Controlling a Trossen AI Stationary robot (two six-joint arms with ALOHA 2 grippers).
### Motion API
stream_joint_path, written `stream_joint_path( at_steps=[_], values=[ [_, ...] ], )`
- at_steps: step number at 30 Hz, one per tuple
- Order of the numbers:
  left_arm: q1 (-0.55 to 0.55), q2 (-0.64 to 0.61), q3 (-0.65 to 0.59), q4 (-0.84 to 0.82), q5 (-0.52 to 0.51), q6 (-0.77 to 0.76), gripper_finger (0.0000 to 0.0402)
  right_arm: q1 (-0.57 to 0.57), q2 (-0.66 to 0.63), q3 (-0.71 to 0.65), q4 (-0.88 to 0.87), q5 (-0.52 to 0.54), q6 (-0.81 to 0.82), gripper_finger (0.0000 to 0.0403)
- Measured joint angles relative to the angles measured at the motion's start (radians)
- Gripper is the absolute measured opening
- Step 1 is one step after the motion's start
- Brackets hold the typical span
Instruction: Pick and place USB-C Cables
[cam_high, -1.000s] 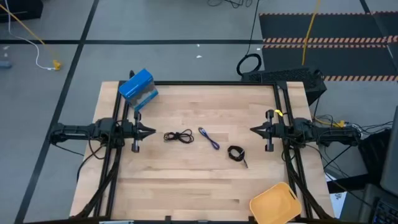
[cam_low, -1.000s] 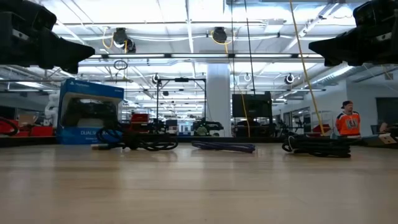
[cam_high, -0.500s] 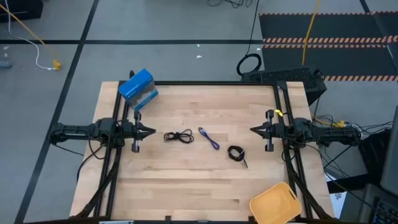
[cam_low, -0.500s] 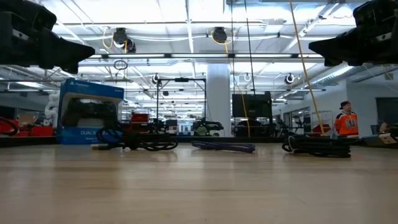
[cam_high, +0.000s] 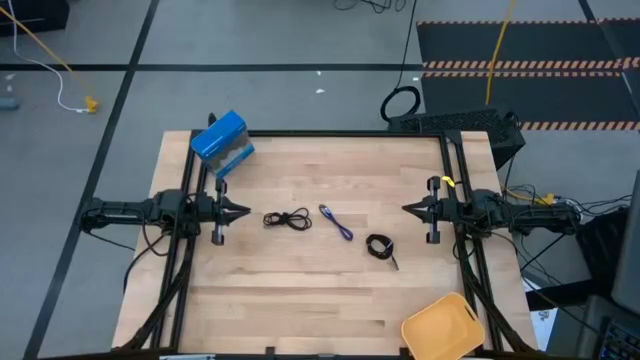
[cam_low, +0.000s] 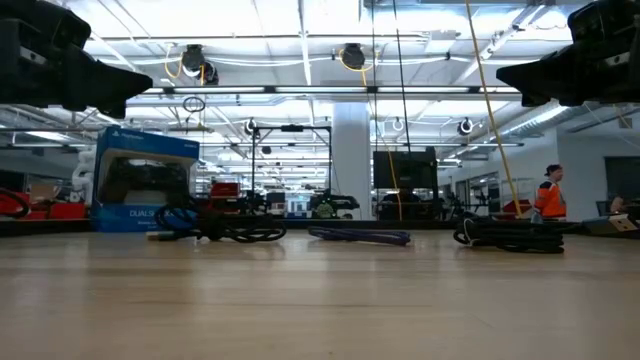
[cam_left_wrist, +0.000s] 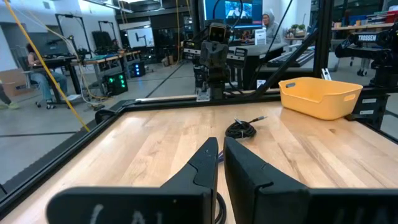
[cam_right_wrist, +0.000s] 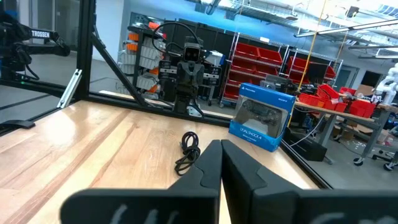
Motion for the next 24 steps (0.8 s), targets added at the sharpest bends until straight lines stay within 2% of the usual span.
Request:
stream_joint_path(
  at_steps=[24],
  values=[
    [0.000, 0.000, 0.000, 0.000, 0.000, 0.022, 0.0031, 0.000, 0.000, 0.000, 0.000, 0.000, 0.000, 0.0000]
  ],
)
